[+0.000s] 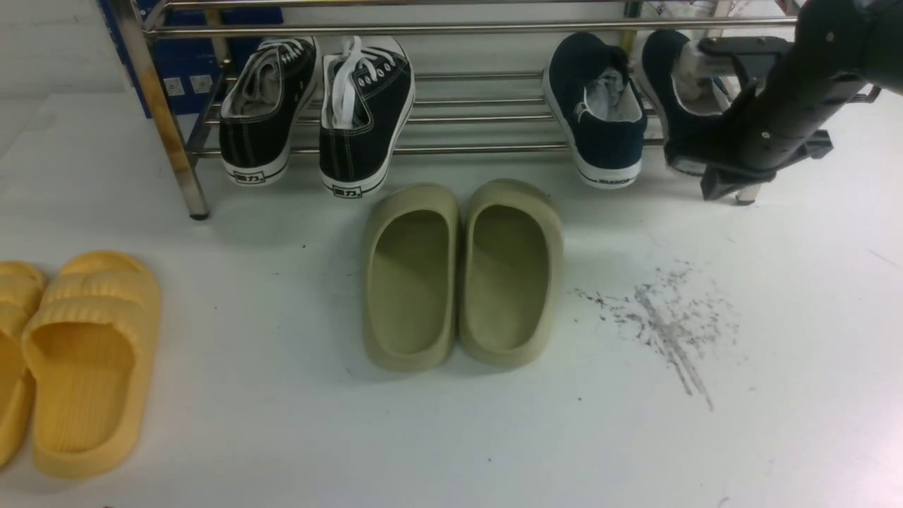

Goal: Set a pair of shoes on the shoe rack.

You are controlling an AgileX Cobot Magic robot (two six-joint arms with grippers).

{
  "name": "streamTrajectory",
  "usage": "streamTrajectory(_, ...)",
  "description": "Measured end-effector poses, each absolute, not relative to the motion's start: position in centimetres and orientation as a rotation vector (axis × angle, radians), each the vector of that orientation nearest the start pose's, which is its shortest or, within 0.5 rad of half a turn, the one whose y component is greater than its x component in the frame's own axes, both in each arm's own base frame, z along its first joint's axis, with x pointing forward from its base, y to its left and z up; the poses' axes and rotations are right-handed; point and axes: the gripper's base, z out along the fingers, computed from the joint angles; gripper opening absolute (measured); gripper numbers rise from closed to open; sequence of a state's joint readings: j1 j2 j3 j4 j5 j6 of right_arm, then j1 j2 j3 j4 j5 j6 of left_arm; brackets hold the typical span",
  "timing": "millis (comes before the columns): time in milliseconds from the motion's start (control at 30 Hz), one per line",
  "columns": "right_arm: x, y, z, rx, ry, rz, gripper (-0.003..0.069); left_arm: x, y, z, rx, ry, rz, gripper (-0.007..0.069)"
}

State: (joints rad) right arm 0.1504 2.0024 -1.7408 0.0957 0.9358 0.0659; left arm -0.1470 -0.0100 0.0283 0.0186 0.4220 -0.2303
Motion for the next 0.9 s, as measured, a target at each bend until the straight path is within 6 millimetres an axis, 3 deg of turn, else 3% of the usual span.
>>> streamTrajectory(200,40.3,7.3,30.4,-0.201,2.730,0.232,0.0013,5.1,-0.7,16.6,-0.069,1.930,-0.234,0.0237)
streamTrajectory(267,37.9,7.5,32.4,-0.255,2.706,0.303,0.0008,5.1,-0.7,16.6,-0.069,1.930,-0.234,0.0237)
streamTrajectory(400,32.9,7.3,34.6,-0.260,2.608,0.398,-0.0003,5.1,-0.7,16.6,-0.069,1.930,-0.234,0.0237)
streamTrajectory(533,29.1,6.6,34.8,-0.230,2.497,0.381,-0.0005,5.1,-0.7,16.6,-0.069,1.930,-0.234,0.0237)
streamTrajectory(633,25.9,5.9,34.3,-0.308,2.377,0.312,-0.0005,5.1,-0.7,16.6,-0.069,1.930,-0.234,0.0237)
streamTrajectory(900,21.8,5.2,35.6,-0.383,2.219,0.260,-0.0003,5.1,-0.7,16.6,-0.069,1.930,-0.234,0.0237)
